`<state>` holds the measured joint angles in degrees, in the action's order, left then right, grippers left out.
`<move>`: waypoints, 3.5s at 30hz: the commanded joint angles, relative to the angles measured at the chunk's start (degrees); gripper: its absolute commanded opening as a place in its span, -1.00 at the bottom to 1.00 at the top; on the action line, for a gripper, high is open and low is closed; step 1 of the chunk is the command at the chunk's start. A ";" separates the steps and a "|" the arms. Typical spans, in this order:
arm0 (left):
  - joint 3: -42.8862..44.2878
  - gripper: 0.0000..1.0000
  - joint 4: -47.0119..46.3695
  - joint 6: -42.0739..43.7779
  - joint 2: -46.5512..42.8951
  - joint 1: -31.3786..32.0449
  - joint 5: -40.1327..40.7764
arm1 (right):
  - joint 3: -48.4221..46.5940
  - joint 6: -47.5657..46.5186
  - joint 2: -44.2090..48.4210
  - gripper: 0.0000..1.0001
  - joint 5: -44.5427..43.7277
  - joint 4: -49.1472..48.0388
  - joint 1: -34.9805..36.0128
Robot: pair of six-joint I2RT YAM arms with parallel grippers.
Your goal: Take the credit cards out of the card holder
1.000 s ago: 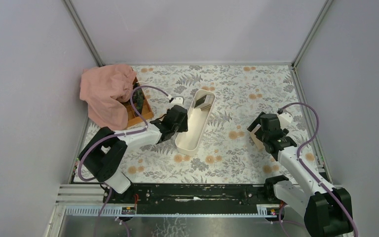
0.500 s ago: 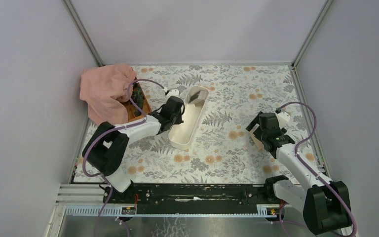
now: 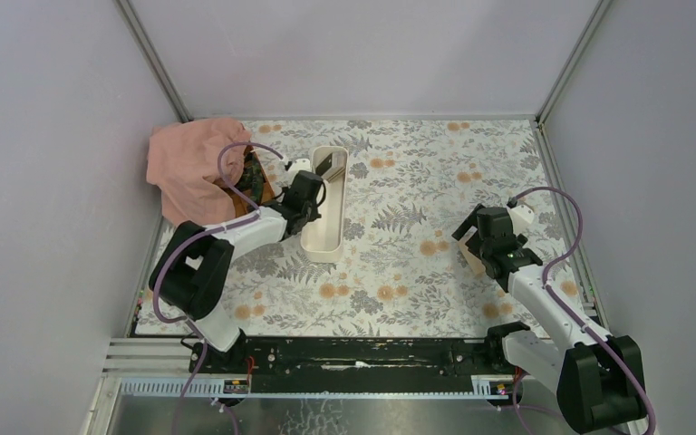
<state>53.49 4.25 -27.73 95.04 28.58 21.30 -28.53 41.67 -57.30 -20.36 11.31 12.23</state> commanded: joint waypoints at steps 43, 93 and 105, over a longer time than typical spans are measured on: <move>0.77 1.00 -9.95 -0.18 -8.72 19.77 -2.99 | 0.10 6.14 -18.29 0.56 17.89 -7.95 -6.85; -2.76 1.00 -16.57 2.05 -0.30 19.64 -15.97 | -22.38 -12.48 -32.19 0.57 1.57 1.09 9.88; -3.21 1.00 -16.89 1.86 0.43 19.63 -17.34 | -23.81 -9.46 -36.71 0.05 -2.06 2.03 9.76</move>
<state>50.89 -9.45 -26.83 95.46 48.23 4.97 -50.37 31.00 -92.60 -19.99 13.04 21.76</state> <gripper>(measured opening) 0.997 0.565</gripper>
